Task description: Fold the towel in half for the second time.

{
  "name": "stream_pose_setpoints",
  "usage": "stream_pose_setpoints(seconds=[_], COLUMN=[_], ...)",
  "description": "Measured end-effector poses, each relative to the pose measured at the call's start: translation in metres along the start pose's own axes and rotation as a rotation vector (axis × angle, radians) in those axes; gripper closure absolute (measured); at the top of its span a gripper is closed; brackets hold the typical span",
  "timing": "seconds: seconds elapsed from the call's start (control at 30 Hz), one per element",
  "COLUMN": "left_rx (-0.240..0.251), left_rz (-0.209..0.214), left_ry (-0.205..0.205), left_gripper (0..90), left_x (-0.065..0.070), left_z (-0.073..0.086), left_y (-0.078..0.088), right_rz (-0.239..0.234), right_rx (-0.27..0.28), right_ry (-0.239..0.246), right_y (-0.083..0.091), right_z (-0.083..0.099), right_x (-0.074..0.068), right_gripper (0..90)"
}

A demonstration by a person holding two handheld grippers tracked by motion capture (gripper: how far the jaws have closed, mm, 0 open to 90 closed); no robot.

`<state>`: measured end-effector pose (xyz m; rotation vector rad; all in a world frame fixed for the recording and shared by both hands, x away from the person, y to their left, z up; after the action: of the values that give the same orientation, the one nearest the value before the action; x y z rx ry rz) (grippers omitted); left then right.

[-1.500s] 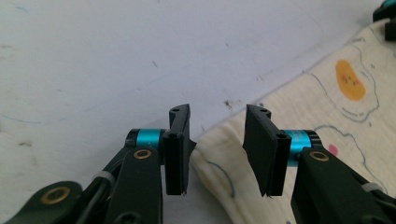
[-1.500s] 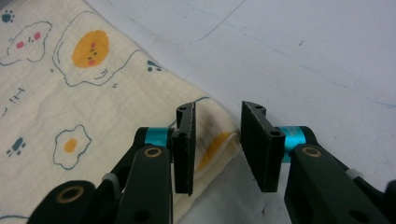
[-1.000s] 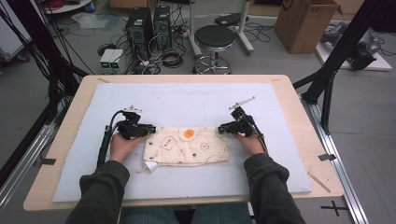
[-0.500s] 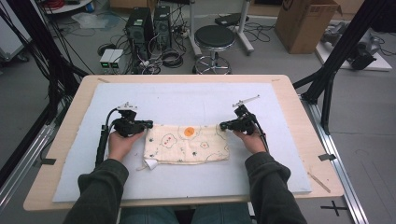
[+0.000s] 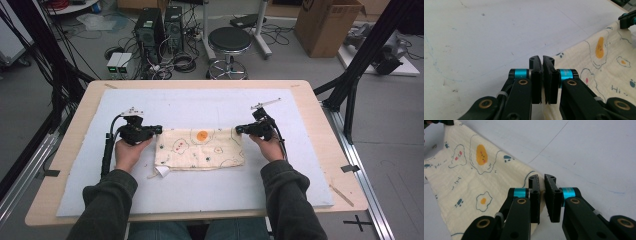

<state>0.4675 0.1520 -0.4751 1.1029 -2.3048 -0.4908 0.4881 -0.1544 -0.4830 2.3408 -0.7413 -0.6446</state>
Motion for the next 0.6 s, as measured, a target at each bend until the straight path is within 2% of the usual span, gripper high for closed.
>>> stream_pose_setpoints(seconds=[0.2,0.27,0.4,0.6], left_rx=[0.005,0.000,0.010,0.024], left_rz=[0.015,0.008,0.017,0.026], left_ry=[-0.029,-0.064,-0.079,-0.100], left_gripper=[85.4,85.3,85.2,85.0], left_x=[0.006,0.009,0.012,0.017], left_z=[0.003,0.005,0.005,0.008], left_y=[0.006,0.007,0.010,0.017], right_rz=[-0.018,-0.018,-0.024,-0.033], right_rx=[0.035,0.037,0.047,0.055], right_ry=[0.001,0.005,0.000,0.020], right_y=[0.006,0.007,0.009,0.015], right_z=[-0.003,-0.001,0.004,0.004], right_x=[-0.004,-0.005,-0.007,-0.013], right_gripper=[83.2,83.2,83.1,83.0])
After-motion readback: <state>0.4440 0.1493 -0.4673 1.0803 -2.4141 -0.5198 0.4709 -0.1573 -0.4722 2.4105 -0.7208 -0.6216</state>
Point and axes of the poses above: each handheld gripper's, and its own axes: y roughly backward along the jaws, z roughly out of its underside, x roughly to its right, the point moved 10 cm from there along -y, roughly forward along the jaws, and after that the axes turned 4 degrees about y, right-handed, at the moved point
